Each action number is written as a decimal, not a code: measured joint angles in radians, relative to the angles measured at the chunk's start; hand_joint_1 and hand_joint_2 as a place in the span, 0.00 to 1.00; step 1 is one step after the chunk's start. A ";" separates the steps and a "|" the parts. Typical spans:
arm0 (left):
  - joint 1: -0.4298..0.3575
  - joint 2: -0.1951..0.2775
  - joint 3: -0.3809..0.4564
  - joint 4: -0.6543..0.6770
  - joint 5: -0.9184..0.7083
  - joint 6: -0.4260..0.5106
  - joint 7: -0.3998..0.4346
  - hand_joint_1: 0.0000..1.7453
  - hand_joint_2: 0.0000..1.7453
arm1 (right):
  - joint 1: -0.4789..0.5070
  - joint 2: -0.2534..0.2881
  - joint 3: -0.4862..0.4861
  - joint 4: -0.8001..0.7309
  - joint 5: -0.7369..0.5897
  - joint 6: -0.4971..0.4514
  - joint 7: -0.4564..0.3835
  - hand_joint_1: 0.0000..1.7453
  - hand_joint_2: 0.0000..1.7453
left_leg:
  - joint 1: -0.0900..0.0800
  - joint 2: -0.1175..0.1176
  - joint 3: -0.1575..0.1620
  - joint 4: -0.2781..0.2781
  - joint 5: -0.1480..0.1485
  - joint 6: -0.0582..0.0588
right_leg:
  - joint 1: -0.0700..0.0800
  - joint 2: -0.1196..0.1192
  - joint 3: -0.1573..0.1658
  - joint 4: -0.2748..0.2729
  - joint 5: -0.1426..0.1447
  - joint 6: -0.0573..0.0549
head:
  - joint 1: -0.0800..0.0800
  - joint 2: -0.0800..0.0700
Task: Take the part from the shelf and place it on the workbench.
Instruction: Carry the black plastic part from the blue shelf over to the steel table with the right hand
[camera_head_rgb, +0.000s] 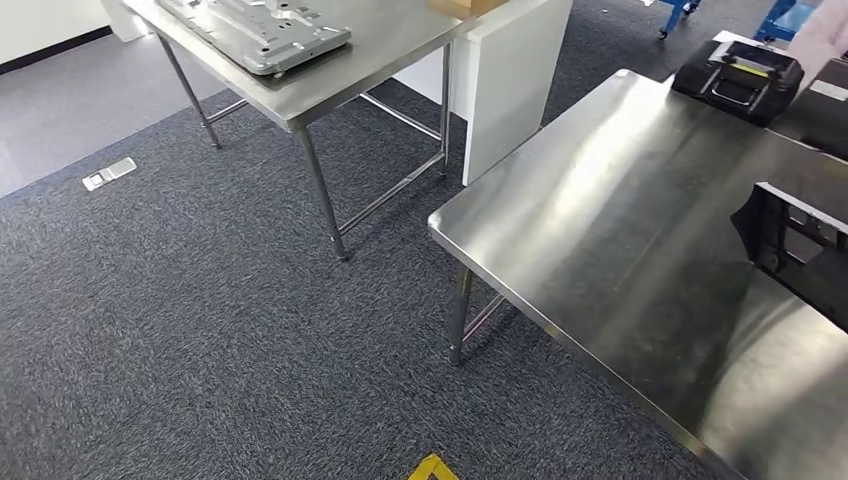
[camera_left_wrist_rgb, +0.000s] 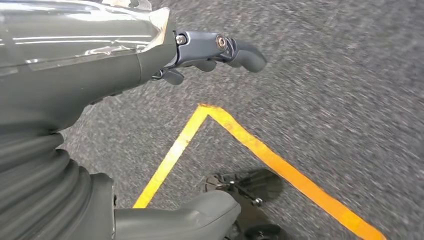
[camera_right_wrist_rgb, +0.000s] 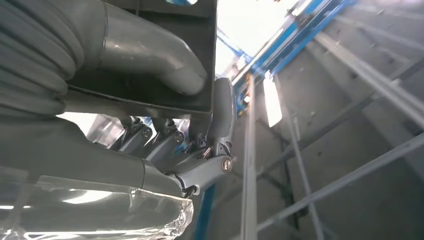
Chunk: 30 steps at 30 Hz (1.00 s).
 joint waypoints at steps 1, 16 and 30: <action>-0.002 0.000 0.000 0.000 0.000 0.000 0.000 0.00 1.00 | 0.000 0.001 -0.003 -0.003 0.000 0.000 -0.001 1.00 1.00 | 0.004 -0.025 -0.008 0.024 -0.020 -0.005 | -0.002 0.013 -0.001 0.000 0.002 -0.008 | -0.001 0.000; -0.001 0.002 -0.004 0.000 0.002 0.002 0.000 0.00 1.00 | 0.009 0.013 -0.016 -0.006 0.003 -0.002 -0.008 1.00 1.00 | -0.003 -0.151 -0.015 -0.007 0.033 0.045 | 0.023 0.152 -0.035 0.019 0.013 -0.005 | -0.003 0.000; -0.008 0.002 -0.005 0.000 0.017 -0.003 0.036 0.00 1.00 | -0.073 0.054 -0.102 0.162 0.089 -0.002 -0.011 1.00 1.00 | 0.001 -0.002 -0.004 -0.003 0.012 0.003 | 0.002 -0.014 0.015 0.003 -0.007 0.005 | -0.004 0.000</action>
